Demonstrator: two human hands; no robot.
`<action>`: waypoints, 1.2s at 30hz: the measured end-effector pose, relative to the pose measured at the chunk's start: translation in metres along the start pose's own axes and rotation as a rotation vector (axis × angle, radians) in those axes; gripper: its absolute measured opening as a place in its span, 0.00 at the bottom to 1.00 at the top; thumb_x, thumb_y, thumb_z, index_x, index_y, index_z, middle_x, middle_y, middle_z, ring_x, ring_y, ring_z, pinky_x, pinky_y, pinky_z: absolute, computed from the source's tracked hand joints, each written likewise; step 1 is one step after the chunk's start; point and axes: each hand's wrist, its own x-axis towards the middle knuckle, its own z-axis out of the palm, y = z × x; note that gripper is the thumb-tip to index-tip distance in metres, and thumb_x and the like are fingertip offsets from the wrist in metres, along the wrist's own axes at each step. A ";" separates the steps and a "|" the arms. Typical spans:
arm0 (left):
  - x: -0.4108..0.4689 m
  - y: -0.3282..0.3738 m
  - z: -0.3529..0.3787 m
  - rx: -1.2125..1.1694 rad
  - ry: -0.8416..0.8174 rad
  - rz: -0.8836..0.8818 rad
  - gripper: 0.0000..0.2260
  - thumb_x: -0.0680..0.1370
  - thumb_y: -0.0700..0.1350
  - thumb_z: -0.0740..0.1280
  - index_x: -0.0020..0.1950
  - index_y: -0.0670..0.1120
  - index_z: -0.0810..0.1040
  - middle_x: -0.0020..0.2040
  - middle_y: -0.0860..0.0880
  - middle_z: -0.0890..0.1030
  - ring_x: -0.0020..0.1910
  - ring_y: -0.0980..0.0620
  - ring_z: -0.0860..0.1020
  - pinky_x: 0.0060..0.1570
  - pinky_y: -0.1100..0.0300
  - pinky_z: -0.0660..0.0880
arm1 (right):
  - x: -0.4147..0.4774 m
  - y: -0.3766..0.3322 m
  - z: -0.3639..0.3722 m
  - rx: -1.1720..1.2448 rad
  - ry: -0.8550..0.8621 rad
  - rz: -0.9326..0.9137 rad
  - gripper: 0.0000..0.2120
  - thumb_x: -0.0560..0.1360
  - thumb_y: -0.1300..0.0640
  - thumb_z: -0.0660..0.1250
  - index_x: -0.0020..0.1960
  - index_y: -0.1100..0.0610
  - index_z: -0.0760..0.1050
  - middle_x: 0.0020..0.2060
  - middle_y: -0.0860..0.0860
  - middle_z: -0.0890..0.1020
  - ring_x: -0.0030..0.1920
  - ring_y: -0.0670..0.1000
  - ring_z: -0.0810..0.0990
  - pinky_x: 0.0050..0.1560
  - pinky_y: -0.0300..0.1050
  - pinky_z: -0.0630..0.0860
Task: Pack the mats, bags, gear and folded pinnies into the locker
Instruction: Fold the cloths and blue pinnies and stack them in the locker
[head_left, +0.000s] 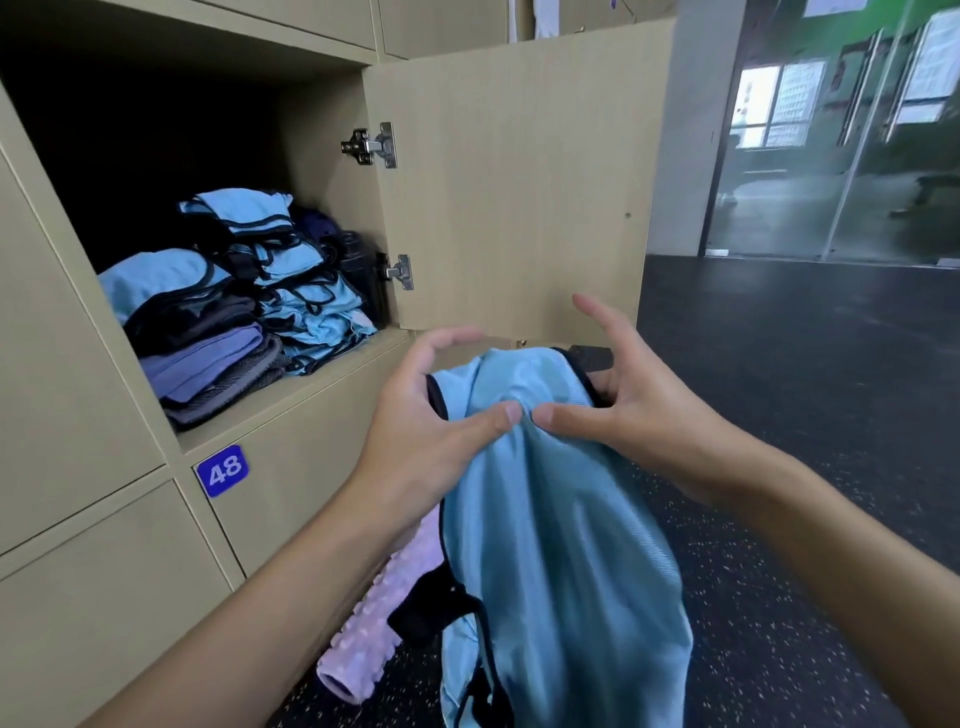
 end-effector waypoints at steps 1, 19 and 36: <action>0.002 0.001 -0.001 -0.010 0.047 0.002 0.27 0.63 0.49 0.80 0.58 0.62 0.77 0.59 0.41 0.81 0.57 0.39 0.81 0.58 0.37 0.77 | 0.000 0.000 0.000 0.030 0.002 0.010 0.44 0.72 0.63 0.74 0.74 0.34 0.52 0.44 0.53 0.87 0.44 0.54 0.86 0.47 0.50 0.82; 0.009 0.013 -0.006 -0.194 0.287 -0.150 0.31 0.71 0.39 0.78 0.66 0.56 0.68 0.58 0.39 0.81 0.52 0.41 0.84 0.53 0.43 0.81 | 0.007 0.024 0.018 0.199 0.105 0.040 0.50 0.70 0.66 0.76 0.76 0.34 0.51 0.60 0.51 0.79 0.53 0.50 0.85 0.52 0.49 0.82; -0.001 0.003 -0.005 -0.216 0.022 -0.263 0.49 0.72 0.31 0.74 0.76 0.70 0.53 0.63 0.43 0.79 0.55 0.47 0.84 0.56 0.47 0.80 | 0.018 0.029 0.019 0.165 0.291 -0.072 0.41 0.69 0.58 0.75 0.71 0.33 0.59 0.49 0.62 0.76 0.46 0.55 0.79 0.55 0.61 0.80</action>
